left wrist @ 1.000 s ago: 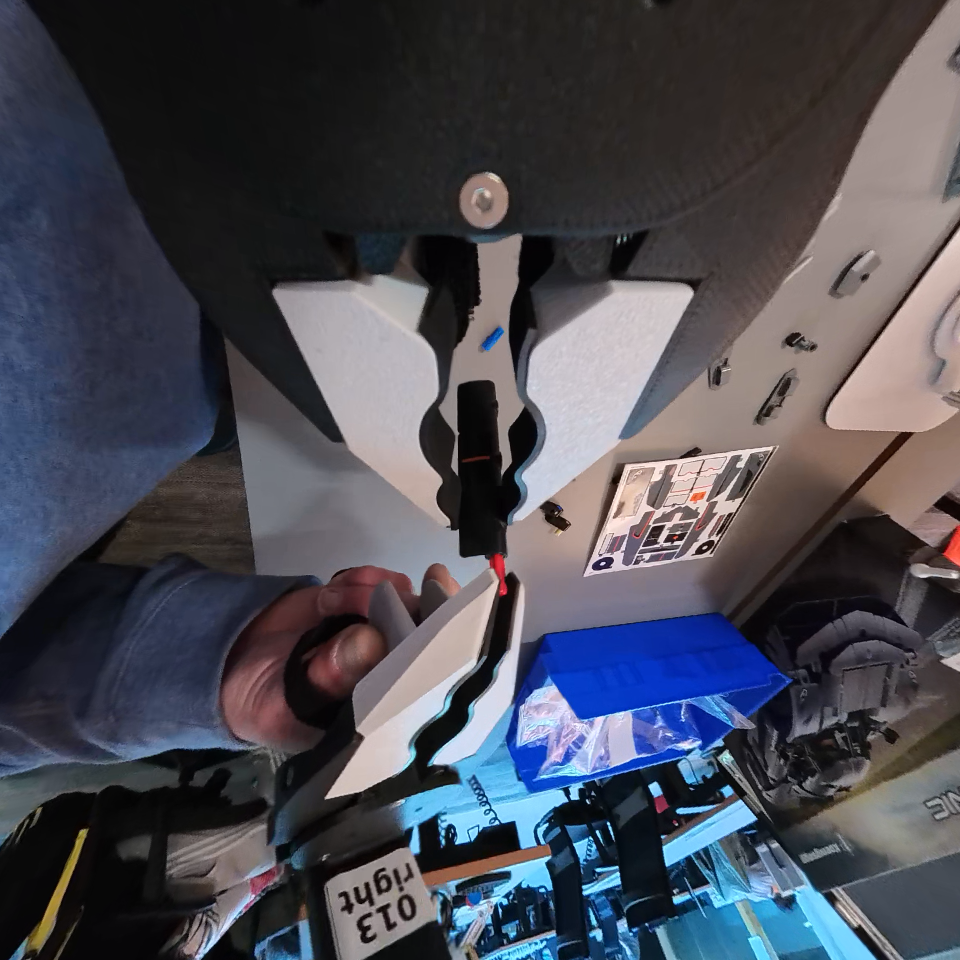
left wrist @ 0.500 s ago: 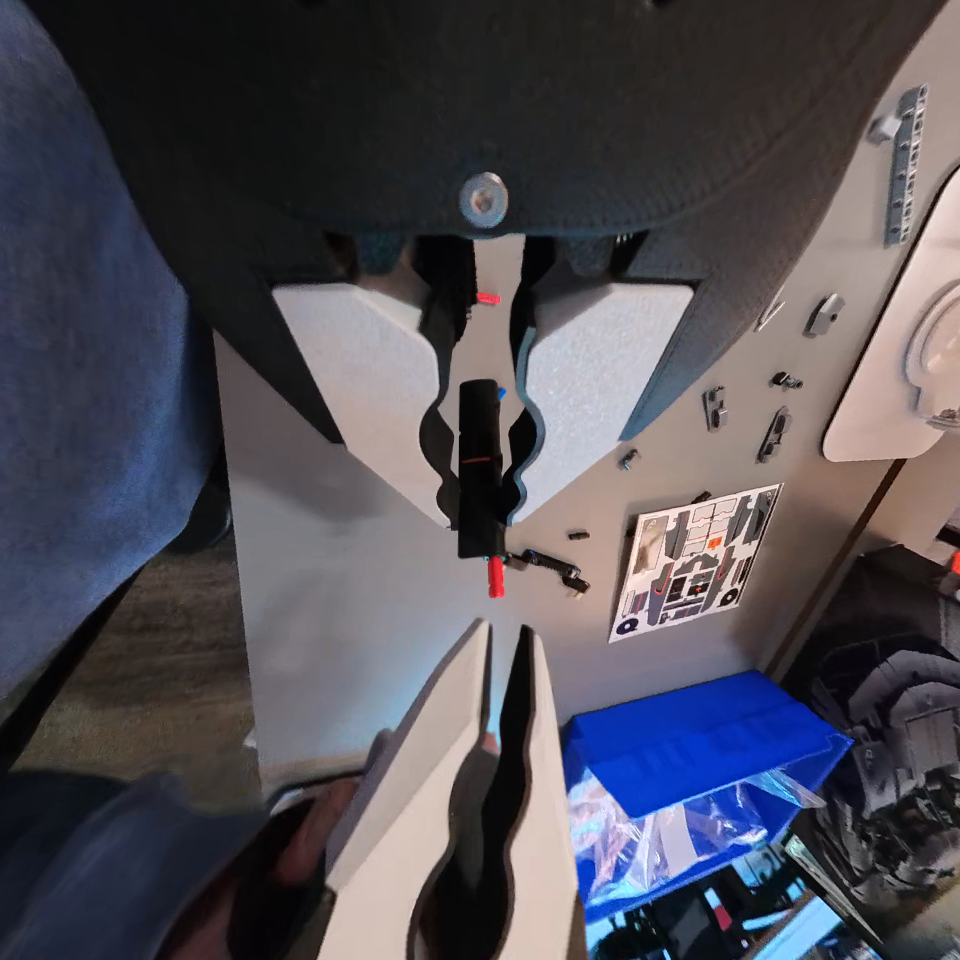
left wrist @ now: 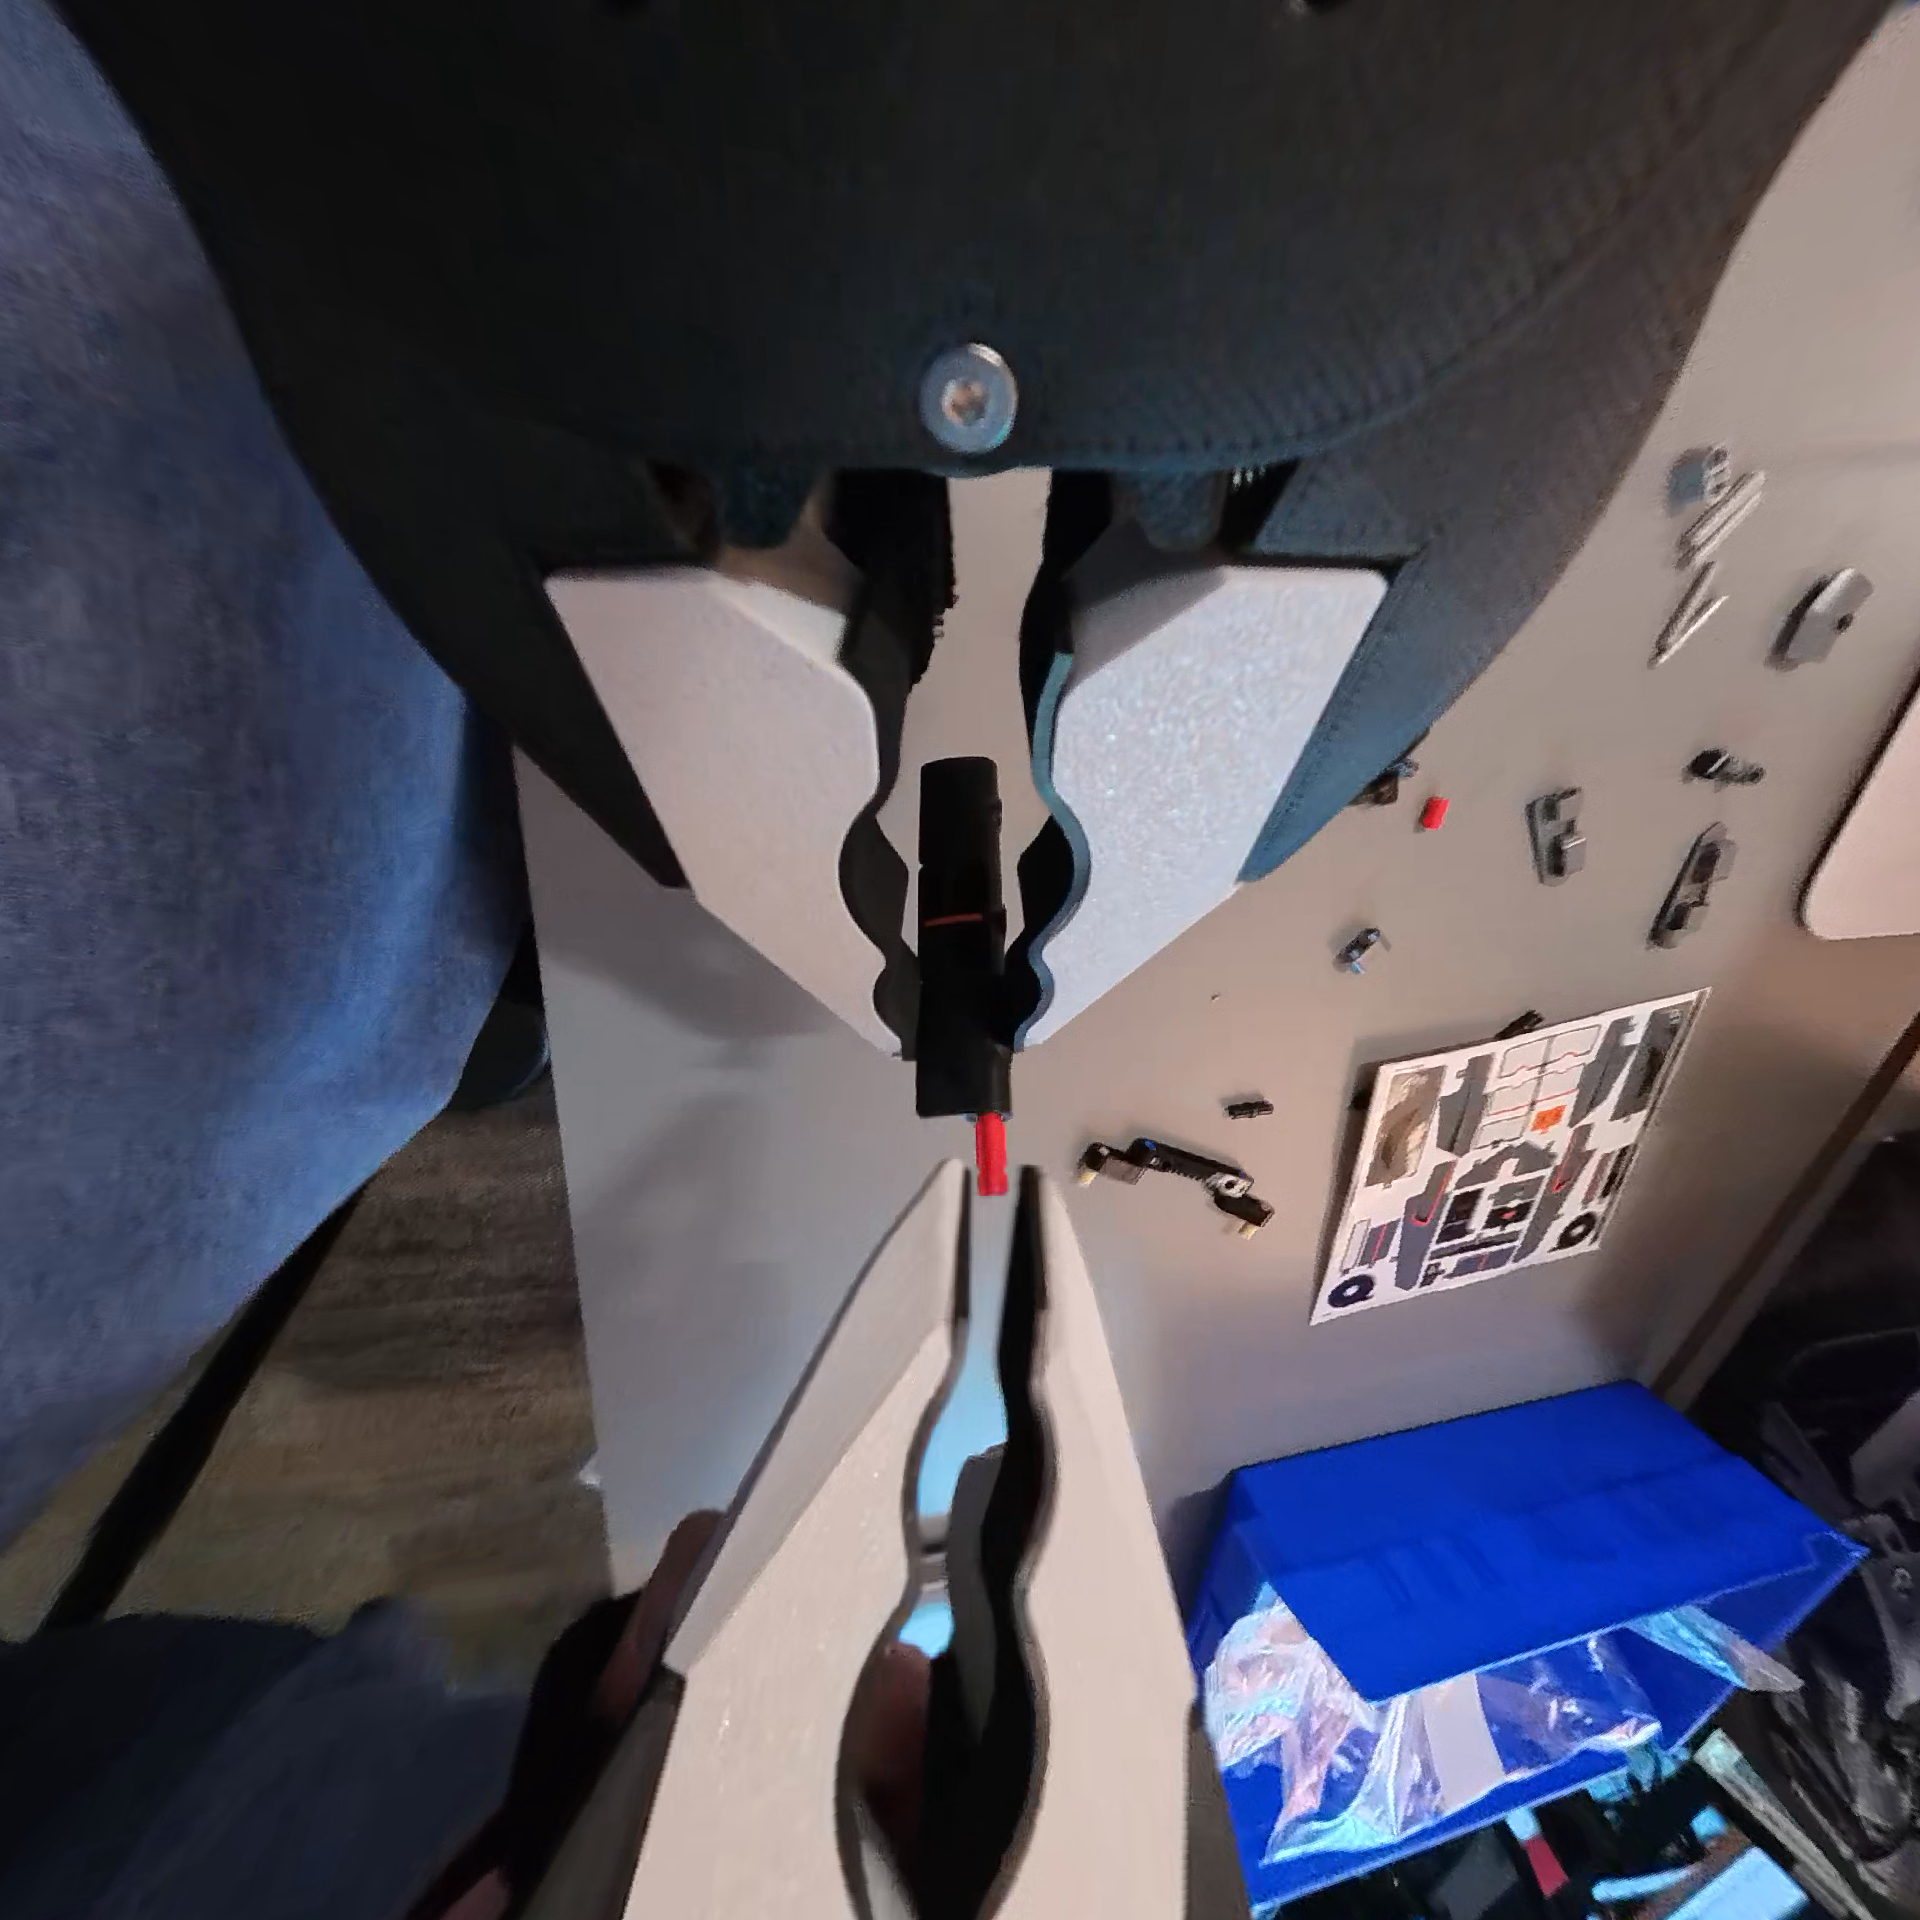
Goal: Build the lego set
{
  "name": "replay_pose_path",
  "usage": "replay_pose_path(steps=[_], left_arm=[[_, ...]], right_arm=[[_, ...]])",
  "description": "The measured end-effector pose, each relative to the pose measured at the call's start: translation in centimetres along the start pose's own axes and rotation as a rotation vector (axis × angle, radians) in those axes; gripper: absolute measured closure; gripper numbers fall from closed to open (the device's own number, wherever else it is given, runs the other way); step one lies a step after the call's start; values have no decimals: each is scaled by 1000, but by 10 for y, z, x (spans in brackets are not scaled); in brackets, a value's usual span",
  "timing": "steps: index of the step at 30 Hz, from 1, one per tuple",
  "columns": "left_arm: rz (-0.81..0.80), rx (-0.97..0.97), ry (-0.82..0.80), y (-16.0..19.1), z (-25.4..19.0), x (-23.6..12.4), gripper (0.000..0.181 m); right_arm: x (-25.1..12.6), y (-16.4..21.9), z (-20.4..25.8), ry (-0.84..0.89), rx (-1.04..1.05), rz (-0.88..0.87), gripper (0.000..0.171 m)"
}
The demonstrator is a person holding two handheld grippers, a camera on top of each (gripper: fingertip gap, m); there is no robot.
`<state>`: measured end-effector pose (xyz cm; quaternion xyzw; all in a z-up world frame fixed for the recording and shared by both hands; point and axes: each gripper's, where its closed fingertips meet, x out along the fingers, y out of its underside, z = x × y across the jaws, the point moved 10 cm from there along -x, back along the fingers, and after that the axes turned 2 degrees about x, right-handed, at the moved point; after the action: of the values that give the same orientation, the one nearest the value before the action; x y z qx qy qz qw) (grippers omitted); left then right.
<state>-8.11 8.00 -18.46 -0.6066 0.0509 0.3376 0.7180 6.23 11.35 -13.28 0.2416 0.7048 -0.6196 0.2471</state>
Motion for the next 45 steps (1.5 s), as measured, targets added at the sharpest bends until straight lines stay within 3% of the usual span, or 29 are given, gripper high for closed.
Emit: replay_pose_path(steps=[2,6,12,32,45], left_arm=[[-42,-11,15,2,-1,1,167],[-114,-99,48,10,-1,4,167],[-172,-156,66,19,0,6,167],[-53,-168,47,35,3,21,157],[-5,-184,94,40,1,24,167]], right_arm=[[1,0,-1,0,2,25,158],[6,2,-1,-21,-1,70,168],[11,2,-5,-49,30,74,170],[38,10,-10,-83,11,225,170],[46,4,-11,-107,1,254,170]])
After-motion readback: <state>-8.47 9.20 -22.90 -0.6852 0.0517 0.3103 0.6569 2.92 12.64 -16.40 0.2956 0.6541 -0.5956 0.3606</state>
